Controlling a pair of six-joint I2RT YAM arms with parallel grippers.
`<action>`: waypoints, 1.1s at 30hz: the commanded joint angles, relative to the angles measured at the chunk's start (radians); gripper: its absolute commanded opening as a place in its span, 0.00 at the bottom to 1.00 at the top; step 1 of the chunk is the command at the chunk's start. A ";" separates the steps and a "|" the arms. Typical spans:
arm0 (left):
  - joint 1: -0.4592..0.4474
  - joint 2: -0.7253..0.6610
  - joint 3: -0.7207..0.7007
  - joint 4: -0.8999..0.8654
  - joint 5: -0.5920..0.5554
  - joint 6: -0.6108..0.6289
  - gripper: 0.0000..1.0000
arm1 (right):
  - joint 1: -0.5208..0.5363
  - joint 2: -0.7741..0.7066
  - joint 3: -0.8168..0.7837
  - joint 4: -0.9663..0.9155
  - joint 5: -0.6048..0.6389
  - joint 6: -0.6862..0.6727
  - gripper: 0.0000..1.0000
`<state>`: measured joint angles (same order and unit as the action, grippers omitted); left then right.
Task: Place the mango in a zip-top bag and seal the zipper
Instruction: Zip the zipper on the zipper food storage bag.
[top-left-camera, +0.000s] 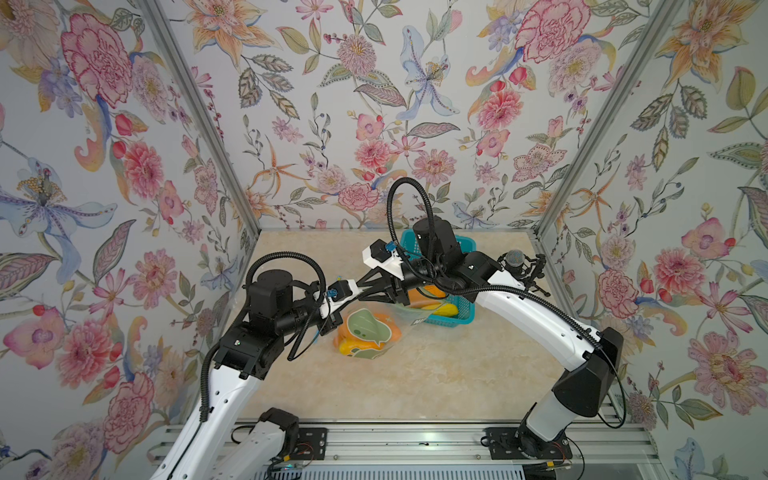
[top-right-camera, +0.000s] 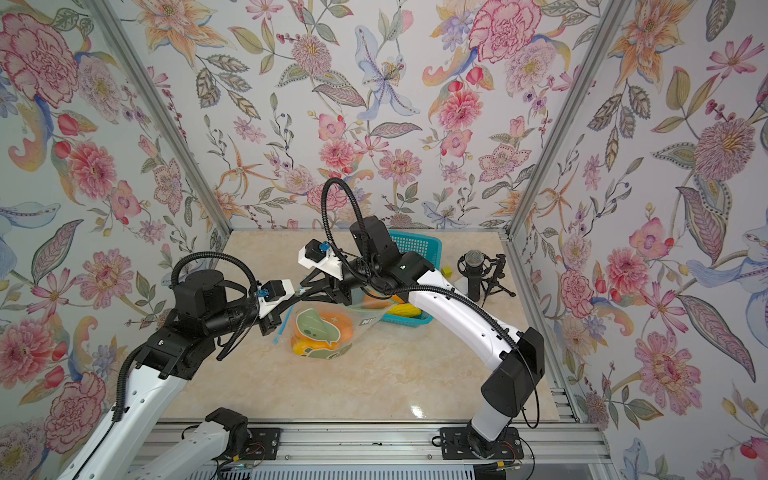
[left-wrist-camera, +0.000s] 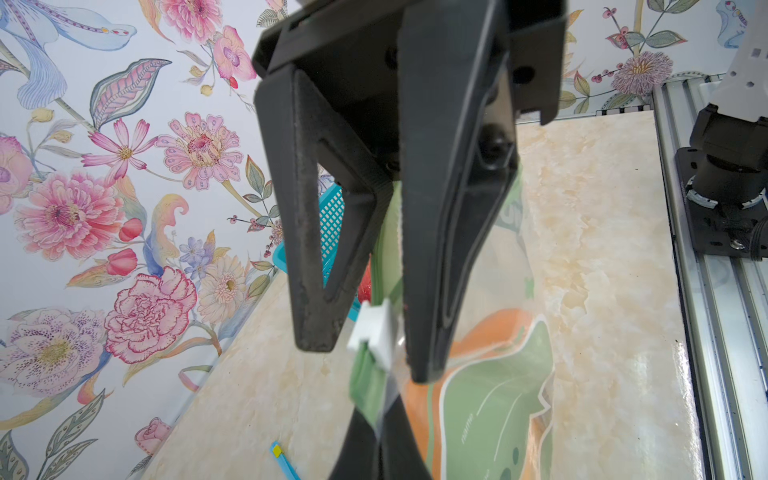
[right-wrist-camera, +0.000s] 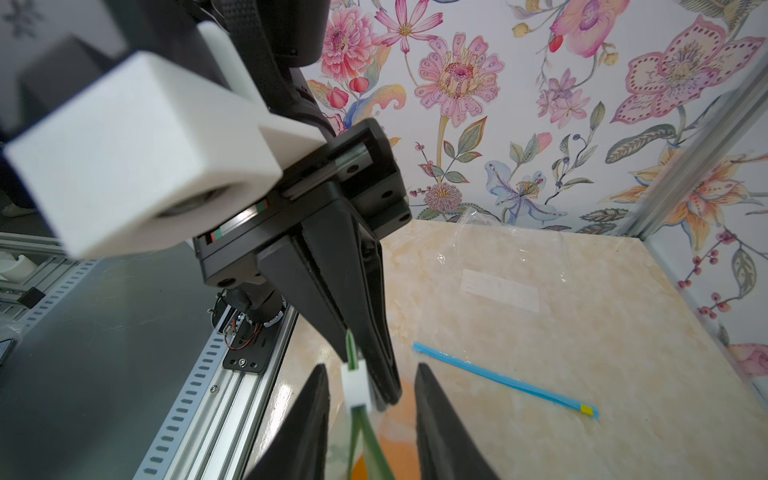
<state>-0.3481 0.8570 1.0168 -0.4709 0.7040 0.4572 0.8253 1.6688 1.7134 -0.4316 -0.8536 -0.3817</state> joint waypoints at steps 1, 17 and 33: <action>-0.009 -0.017 -0.010 0.042 0.025 0.016 0.00 | 0.009 0.022 0.042 0.006 -0.012 -0.003 0.29; -0.008 -0.037 -0.027 0.053 -0.007 0.012 0.00 | -0.002 -0.012 -0.014 0.003 -0.001 0.011 0.03; -0.008 -0.033 -0.026 0.057 -0.011 0.011 0.00 | -0.016 -0.030 -0.026 0.004 -0.018 0.023 0.03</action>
<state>-0.3481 0.8394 0.9928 -0.4629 0.6956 0.4572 0.8173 1.6733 1.6997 -0.4244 -0.8528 -0.3424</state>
